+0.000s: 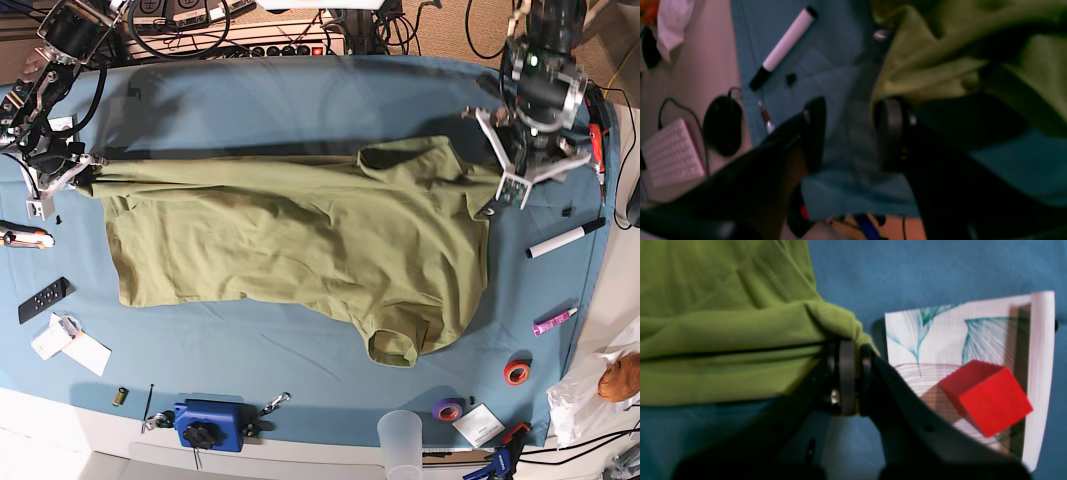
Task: Layout the t-shirt on the table in an organized manner, then fold the t-shirt properly
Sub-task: 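Grasp the shoulder fabric with the left gripper and pull it outward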
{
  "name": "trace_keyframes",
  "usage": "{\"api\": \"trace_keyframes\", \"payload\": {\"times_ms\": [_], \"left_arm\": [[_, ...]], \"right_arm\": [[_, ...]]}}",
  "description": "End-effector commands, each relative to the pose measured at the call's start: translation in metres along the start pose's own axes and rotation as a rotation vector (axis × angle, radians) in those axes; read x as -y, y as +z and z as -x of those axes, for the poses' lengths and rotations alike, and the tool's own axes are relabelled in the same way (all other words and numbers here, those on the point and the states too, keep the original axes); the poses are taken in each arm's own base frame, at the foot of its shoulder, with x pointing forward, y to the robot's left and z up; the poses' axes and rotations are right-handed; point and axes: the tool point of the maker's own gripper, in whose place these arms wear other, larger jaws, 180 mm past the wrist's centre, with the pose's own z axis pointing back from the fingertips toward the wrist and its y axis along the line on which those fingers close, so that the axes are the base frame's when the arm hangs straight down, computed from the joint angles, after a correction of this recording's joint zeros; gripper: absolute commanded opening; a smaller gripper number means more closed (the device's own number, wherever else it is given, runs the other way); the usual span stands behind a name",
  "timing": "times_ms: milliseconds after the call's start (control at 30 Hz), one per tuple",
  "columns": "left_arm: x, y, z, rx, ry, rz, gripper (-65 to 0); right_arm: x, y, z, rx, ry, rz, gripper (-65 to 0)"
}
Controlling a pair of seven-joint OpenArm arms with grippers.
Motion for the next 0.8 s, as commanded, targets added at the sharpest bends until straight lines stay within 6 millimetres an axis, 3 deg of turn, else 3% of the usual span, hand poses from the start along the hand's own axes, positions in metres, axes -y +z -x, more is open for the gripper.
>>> {"api": "trace_keyframes", "payload": {"times_ms": [0,267,500,567,767], "left_arm": [[-0.010,0.003,0.004,-0.008,-0.021,-0.050,-39.4],[0.000,0.006,0.036,-0.092,-0.064,-0.027,-39.4],[-0.015,0.007,0.049,-0.155,-0.074,-0.113,-39.4],[-0.005,0.012,0.049,-0.148,-0.069,-0.064,-39.4],[0.066,0.030,0.072,-0.144,-0.107,0.288,-39.4]], "right_arm": [[0.011,0.009,-0.015,0.038,0.018,0.033,-65.0],[-0.007,0.007,0.001,-0.029,0.015,-0.062,-65.0],[-0.007,0.007,0.006,-0.038,0.015,-0.063,-65.0],[-0.007,0.007,0.005,-0.036,0.015,-0.063,-65.0],[-0.007,0.007,0.003,-0.024,0.014,-0.064,-65.0]]}}
